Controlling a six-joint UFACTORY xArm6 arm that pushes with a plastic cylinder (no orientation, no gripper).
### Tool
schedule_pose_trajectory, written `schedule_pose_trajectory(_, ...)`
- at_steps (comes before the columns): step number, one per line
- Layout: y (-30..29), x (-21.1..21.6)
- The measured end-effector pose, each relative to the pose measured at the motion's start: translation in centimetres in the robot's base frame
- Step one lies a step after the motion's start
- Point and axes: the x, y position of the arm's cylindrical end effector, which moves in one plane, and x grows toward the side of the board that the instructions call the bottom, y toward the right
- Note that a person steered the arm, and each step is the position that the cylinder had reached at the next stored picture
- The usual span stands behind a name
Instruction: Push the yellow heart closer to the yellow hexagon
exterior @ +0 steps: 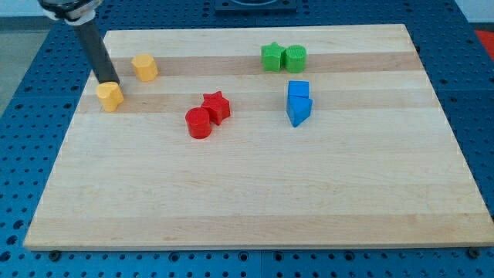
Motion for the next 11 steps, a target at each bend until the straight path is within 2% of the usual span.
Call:
schedule_pose_trajectory(1, -2.4, 0.1)
schedule_pose_trajectory(2, -1.9, 3.7)
schedule_pose_trajectory(3, -0.3, 4.5)
schedule_pose_trajectory(4, 1.3, 2.2)
schedule_pose_trajectory(10, 2.4, 2.1)
schedule_pose_trajectory(11, 0.8, 2.0)
